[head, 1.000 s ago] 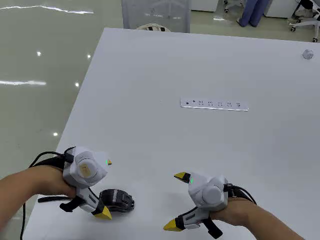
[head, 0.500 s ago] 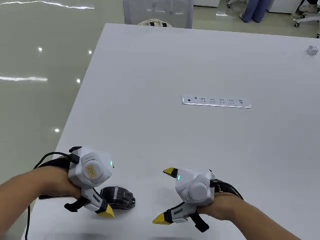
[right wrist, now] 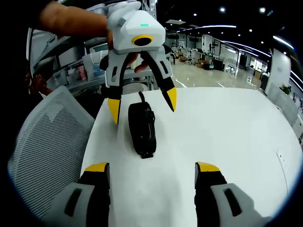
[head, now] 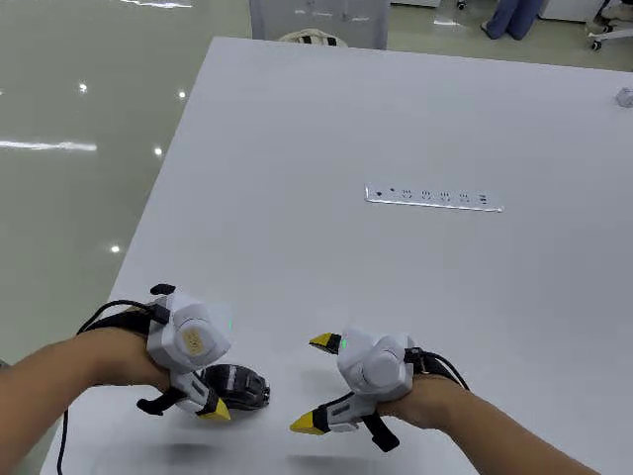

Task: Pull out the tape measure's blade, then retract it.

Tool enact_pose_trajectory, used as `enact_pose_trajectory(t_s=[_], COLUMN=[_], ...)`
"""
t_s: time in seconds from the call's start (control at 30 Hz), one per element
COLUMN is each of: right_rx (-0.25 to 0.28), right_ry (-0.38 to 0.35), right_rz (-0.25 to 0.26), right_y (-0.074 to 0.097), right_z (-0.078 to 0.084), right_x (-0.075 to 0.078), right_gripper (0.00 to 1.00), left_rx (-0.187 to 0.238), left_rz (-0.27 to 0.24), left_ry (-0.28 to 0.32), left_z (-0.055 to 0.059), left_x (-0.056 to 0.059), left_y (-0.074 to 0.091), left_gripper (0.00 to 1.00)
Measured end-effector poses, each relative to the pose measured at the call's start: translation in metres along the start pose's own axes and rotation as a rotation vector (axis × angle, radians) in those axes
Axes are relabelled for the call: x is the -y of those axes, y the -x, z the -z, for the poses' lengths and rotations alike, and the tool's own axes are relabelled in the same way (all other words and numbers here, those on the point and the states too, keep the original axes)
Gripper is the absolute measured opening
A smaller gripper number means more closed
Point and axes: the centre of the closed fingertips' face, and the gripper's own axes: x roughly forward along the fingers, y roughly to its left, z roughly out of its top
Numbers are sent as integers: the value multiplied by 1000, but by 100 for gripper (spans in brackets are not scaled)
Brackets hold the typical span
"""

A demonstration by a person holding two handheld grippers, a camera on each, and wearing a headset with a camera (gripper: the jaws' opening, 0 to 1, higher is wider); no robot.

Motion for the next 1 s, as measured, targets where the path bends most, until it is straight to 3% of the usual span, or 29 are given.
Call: enact_pose_trajectory(t_s=[0.33,0.5,0.63,0.7,0.73,1.0], right_rx=[-9,-9,-16,-22,-24,-30], right_ry=[29,37,45,53,55,65], right_rz=[-27,-27,-30,-35,-37,-42], right_y=[-12,-15,-21,-24,-24,-29], right_z=[-3,-6,-5,-4,-5,-5], right_x=[-6,-5,-6,-8,-8,-8], right_gripper=[69,63,61,60,60,55], left_rx=[10,6,13,15,20,35], left_rz=[11,-6,19,61,37,39], left_ry=[-4,-39,-77,-95,-125,-89], left_z=[5,4,3,3,2,3], left_x=[3,1,5,15,12,11], left_y=[-12,-12,-14,-14,-15,-13], left_gripper=[53,47,44,35,34,33])
